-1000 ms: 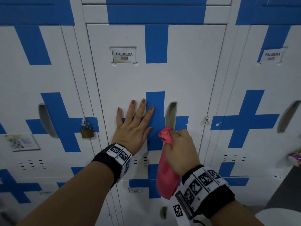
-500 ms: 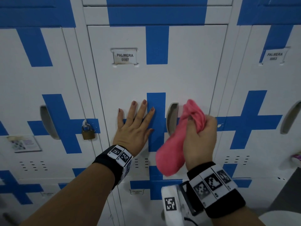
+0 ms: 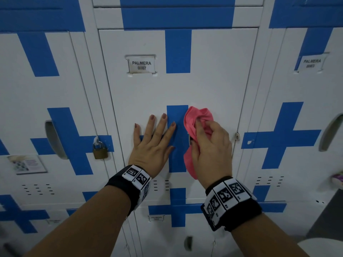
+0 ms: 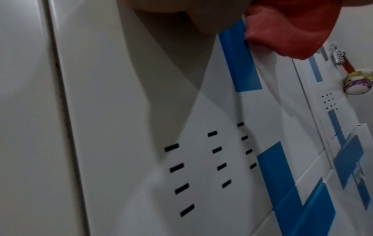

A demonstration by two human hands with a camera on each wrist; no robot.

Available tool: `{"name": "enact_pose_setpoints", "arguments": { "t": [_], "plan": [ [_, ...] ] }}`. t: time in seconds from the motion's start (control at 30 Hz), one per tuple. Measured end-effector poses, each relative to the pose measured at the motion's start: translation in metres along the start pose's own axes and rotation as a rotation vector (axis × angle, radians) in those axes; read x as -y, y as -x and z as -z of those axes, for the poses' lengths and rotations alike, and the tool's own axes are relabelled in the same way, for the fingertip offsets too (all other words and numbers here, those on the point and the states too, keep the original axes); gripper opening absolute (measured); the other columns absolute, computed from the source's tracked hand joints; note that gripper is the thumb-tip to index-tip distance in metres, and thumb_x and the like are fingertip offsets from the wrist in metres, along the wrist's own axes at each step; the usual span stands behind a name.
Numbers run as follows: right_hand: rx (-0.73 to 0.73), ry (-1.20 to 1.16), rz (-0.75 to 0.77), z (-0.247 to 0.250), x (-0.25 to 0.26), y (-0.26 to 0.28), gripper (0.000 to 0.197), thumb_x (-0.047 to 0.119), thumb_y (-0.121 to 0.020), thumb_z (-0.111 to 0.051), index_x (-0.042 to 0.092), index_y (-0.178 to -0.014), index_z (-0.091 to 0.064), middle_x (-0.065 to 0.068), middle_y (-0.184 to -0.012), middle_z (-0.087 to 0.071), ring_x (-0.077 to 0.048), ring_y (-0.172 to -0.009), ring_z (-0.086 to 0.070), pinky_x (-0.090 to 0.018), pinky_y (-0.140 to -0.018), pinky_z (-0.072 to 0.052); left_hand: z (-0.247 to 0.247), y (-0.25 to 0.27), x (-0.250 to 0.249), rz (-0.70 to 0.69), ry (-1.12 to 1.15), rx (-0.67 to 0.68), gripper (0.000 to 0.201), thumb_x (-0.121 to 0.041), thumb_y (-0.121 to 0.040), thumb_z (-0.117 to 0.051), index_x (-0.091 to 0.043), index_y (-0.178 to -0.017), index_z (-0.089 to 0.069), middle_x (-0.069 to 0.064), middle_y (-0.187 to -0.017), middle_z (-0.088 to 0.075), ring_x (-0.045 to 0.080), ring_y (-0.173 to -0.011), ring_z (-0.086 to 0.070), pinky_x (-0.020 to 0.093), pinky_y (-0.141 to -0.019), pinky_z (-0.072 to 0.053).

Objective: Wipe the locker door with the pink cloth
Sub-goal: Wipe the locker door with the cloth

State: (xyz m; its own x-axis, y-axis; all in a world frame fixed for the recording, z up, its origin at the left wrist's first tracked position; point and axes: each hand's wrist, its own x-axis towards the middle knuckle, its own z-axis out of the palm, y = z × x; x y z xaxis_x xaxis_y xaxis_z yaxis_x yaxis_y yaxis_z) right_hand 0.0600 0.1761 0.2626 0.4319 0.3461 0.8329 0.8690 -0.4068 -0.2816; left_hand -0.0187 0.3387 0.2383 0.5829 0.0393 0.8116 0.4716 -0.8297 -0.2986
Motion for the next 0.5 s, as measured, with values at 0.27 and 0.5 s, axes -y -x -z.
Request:
{"name": "enact_pose_setpoints", "arguments": {
  "t": [0.27, 0.5],
  "plan": [
    [0.055, 0.017, -0.013, -0.001, 0.003, 0.004, 0.059, 0.008, -0.080, -0.062, 0.009, -0.136, -0.046, -0.018, -0.126, -0.046, -0.031, -0.109, -0.046, -0.041, -0.086, -0.051, 0.000, 0.000, 0.000, -0.006, 0.003, 0.000, 0.070, -0.047, -0.093, -0.031, -0.024, -0.150, 0.004, 0.001, -0.156, 0.020, 0.026, -0.144, 0.015, 0.054, -0.112, 0.011],
    [0.225, -0.022, -0.118, 0.008, 0.020, 0.004, 0.066, 0.020, -0.089, -0.055, 0.017, -0.147, -0.024, -0.009, -0.120, -0.034, -0.021, -0.098, -0.046, -0.027, -0.078, -0.047, 0.000, 0.000, 0.000, -0.001, 0.019, 0.005, 0.070, -0.047, -0.093, -0.030, -0.025, -0.149, 0.005, -0.001, -0.156, 0.021, 0.025, -0.144, 0.016, 0.054, -0.111, 0.010]
  ]
}}
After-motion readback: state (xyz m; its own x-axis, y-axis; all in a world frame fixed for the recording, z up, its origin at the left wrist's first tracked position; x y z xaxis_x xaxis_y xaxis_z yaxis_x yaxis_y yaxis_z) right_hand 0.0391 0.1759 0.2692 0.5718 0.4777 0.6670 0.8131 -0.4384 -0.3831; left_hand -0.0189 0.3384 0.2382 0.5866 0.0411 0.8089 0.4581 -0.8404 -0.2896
